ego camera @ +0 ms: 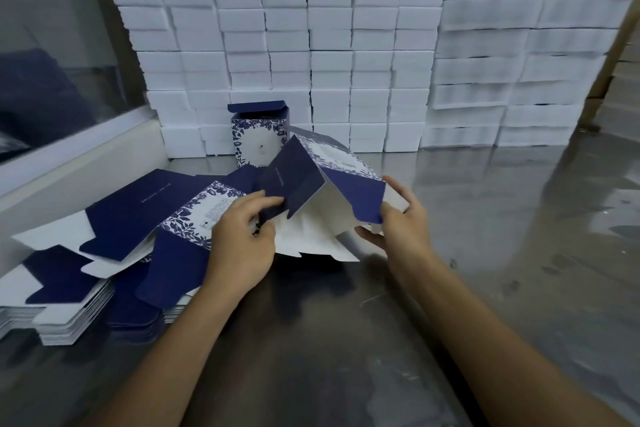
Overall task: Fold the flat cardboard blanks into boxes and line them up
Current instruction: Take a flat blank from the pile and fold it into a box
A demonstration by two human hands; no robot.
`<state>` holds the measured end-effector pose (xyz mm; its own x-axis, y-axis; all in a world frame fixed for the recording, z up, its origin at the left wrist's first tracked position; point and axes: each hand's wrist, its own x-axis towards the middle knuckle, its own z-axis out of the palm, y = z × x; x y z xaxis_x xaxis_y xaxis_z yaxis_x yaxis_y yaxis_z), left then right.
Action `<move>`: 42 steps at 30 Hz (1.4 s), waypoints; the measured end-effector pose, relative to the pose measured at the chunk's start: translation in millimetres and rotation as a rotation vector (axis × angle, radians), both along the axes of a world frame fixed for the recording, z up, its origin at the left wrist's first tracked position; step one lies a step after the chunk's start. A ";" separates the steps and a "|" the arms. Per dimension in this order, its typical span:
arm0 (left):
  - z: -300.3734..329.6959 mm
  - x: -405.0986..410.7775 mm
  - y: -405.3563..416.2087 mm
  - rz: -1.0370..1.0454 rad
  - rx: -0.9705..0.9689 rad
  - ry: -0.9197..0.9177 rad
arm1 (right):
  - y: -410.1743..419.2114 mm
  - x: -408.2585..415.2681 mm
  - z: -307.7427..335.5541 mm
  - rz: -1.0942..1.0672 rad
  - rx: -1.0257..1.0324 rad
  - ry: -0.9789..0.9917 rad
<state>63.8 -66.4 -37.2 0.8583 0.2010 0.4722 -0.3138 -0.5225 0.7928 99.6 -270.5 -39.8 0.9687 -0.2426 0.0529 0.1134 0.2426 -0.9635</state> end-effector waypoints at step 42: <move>-7.1 -6.3 -25.3 0.155 -0.279 -0.028 | -2.3 -19.1 10.3 -0.203 -0.476 -0.475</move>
